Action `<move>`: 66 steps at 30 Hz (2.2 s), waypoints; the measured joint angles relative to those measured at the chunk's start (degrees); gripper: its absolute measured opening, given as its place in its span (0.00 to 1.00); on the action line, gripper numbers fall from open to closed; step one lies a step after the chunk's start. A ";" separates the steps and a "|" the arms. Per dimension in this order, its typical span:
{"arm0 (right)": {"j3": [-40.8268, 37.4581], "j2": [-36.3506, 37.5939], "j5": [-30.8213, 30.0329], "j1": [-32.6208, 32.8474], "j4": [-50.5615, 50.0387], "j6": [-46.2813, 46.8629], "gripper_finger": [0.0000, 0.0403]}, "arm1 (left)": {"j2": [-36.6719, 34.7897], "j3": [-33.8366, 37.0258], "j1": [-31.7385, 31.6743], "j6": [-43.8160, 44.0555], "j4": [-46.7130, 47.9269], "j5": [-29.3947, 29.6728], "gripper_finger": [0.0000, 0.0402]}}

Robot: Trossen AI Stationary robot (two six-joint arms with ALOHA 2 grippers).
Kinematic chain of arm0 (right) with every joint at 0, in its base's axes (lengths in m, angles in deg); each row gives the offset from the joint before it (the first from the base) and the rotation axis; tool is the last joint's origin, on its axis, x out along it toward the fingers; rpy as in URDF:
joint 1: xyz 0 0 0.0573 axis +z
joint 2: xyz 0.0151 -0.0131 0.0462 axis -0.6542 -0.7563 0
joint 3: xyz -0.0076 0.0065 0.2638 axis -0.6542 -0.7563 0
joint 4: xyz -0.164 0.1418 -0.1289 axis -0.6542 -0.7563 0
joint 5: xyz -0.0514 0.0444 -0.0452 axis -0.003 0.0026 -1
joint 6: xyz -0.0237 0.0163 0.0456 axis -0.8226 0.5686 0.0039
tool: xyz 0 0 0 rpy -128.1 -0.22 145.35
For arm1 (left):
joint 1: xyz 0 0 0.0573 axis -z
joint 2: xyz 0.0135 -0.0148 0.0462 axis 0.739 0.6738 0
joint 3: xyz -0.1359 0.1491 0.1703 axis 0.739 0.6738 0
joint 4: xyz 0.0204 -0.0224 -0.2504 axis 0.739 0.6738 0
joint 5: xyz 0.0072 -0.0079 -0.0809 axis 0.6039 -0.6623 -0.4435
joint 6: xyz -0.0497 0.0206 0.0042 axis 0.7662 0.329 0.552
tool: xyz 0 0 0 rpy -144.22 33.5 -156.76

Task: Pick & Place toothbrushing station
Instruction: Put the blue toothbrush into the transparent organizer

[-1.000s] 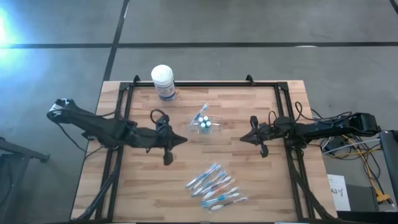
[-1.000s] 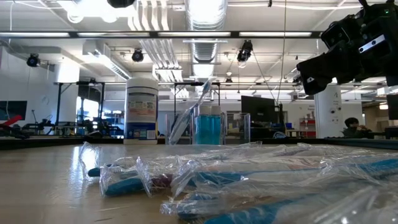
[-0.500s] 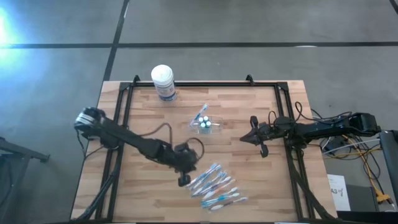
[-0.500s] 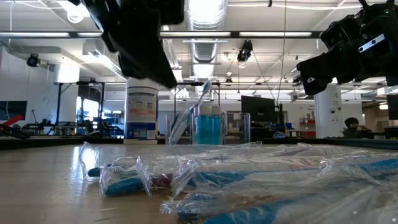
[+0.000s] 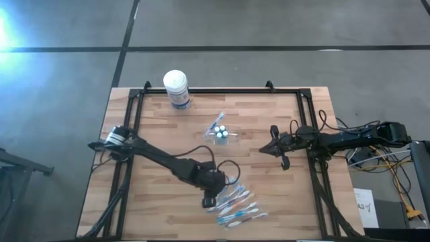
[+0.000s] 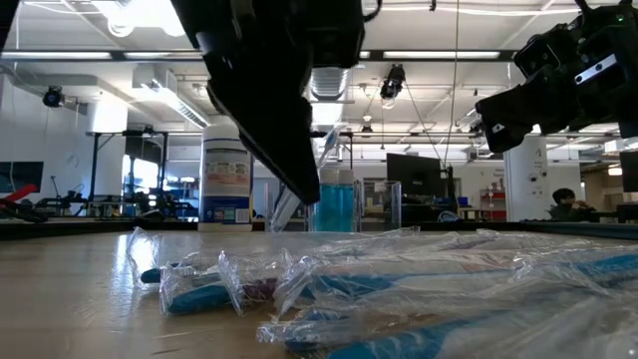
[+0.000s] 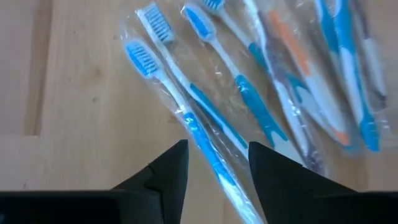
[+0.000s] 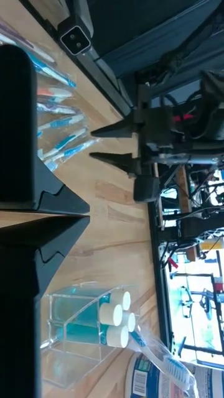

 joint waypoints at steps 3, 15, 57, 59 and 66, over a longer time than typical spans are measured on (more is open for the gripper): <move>0.00 0.00 -0.04 0.00 -0.09 0.00 0.03 | 1.44 -1.31 0.00 -0.05 1.03 -0.16 0.43; 0.00 0.00 -0.04 0.00 -0.11 -0.28 0.03 | 2.44 1.08 -0.09 0.02 1.79 -0.36 0.43; 0.00 0.00 -0.04 -0.02 0.00 -0.22 0.03 | 6.75 -8.17 -3.15 -11.82 8.12 6.13 0.43; 0.00 0.00 -0.04 0.00 0.00 -0.22 0.03 | 8.19 -8.46 -3.38 -12.15 8.28 6.16 0.43; 0.00 0.00 -0.04 0.00 -0.02 -0.22 0.03 | 10.82 -8.74 -4.30 -11.51 8.11 6.13 0.42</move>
